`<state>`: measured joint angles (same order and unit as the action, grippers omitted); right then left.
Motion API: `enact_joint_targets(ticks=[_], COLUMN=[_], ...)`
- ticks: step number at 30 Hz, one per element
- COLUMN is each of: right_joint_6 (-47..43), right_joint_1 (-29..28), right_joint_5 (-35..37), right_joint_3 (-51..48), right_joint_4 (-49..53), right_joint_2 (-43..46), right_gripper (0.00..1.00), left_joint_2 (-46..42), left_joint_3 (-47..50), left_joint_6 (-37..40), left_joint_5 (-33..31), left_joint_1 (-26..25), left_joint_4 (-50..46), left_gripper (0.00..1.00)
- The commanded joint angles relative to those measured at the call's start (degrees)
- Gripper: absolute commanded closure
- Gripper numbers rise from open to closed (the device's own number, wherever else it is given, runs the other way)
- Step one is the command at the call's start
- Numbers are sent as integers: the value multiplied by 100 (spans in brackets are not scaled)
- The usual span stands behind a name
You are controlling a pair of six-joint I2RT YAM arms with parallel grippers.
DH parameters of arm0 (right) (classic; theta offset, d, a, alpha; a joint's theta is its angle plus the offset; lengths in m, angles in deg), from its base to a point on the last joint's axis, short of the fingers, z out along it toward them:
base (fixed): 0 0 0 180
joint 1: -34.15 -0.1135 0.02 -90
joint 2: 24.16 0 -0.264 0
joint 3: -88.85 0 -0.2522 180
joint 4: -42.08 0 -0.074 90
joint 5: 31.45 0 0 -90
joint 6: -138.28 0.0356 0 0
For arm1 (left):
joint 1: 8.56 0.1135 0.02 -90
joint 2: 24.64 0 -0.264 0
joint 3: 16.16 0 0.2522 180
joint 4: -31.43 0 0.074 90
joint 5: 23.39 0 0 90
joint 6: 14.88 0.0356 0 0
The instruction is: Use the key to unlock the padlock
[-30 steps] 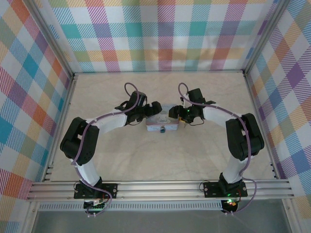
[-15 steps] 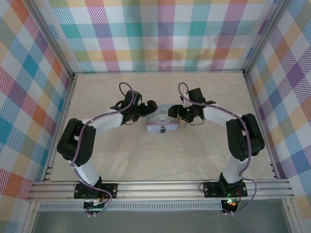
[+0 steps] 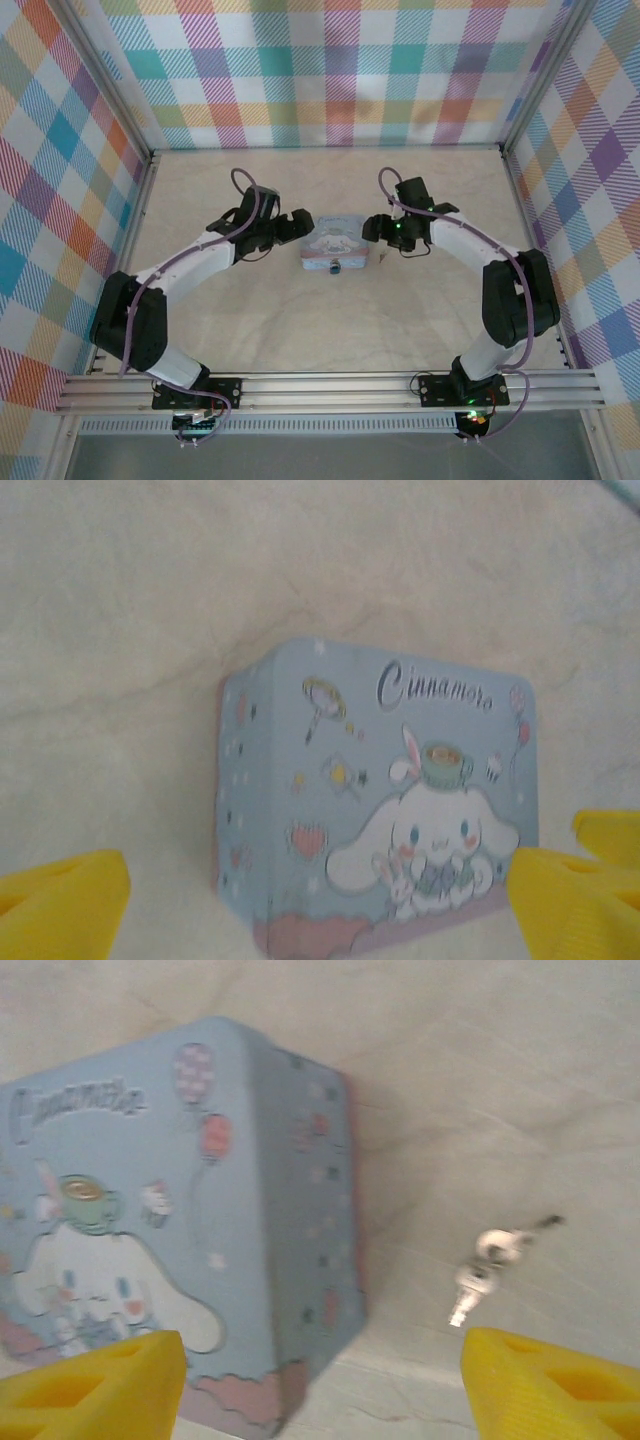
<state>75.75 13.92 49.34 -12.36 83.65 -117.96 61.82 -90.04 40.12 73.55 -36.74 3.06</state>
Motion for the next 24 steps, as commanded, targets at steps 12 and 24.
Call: enact_joint_targets(ticks=[12,24], right_joint_6=[360,510], right_joint_1=[38,33], right_joint_5=[926,948], right_joint_3=[1209,1666], right_joint_4=[1572,1753], right_joint_2=[-951,-1799], right_gripper=[48,61], left_joint_2=[-484,-173], left_joint_3=[-423,-668], left_joint_6=[657,691], left_joint_5=[-1108,-1316], left_joint_1=[-1821,-2192], left_joint_4=[-1335,-1419], left_gripper=[12,11])
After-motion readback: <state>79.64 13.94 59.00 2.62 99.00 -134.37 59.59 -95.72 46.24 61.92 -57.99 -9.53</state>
